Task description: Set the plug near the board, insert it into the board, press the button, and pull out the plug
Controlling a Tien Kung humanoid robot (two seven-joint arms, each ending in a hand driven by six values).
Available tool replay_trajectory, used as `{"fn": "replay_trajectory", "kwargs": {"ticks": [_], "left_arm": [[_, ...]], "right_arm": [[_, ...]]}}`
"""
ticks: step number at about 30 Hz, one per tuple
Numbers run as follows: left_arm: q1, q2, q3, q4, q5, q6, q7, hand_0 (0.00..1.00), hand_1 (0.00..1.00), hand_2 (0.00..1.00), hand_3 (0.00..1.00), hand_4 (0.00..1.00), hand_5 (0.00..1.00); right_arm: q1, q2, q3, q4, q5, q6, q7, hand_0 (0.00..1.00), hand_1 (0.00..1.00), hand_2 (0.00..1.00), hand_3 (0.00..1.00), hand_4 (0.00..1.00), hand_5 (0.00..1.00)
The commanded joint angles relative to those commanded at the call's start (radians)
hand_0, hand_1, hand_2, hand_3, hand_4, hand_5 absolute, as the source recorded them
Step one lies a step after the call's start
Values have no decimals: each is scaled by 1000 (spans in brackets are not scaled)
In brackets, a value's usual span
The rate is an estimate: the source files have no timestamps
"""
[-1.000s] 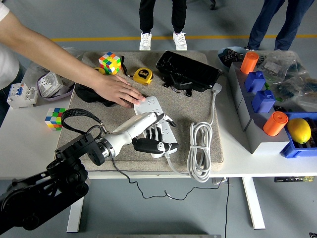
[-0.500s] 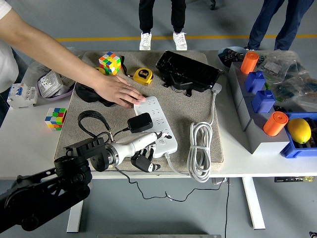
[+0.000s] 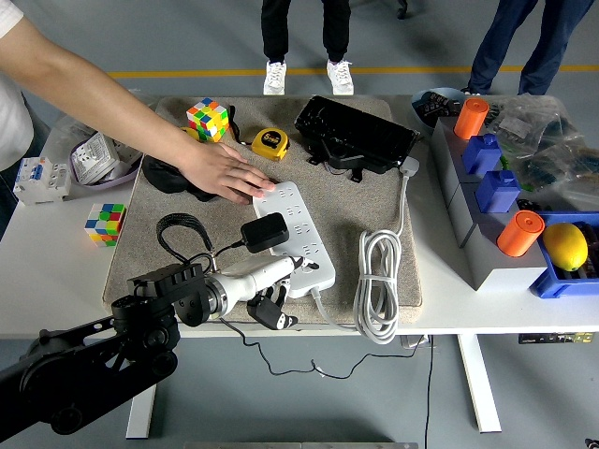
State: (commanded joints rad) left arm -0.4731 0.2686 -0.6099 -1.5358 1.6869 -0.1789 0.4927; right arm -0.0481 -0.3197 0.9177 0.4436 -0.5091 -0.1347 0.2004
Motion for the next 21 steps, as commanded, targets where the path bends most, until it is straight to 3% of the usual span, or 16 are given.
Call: {"fn": "replay_trajectory", "kwargs": {"ticks": [10, 21], "left_arm": [[0, -7, -1, 33, 27, -3, 8, 54, 120, 187, 915, 789, 2], [4, 2, -5, 23, 21, -25, 22, 53, 119, 186, 905, 792, 2]], "right_arm": [[-1, 1, 4, -1, -1, 0, 0, 604, 606, 555, 547, 761, 240], [0, 2, 7, -1, -2, -1, 1, 604, 606, 555, 547, 761, 240]]}}
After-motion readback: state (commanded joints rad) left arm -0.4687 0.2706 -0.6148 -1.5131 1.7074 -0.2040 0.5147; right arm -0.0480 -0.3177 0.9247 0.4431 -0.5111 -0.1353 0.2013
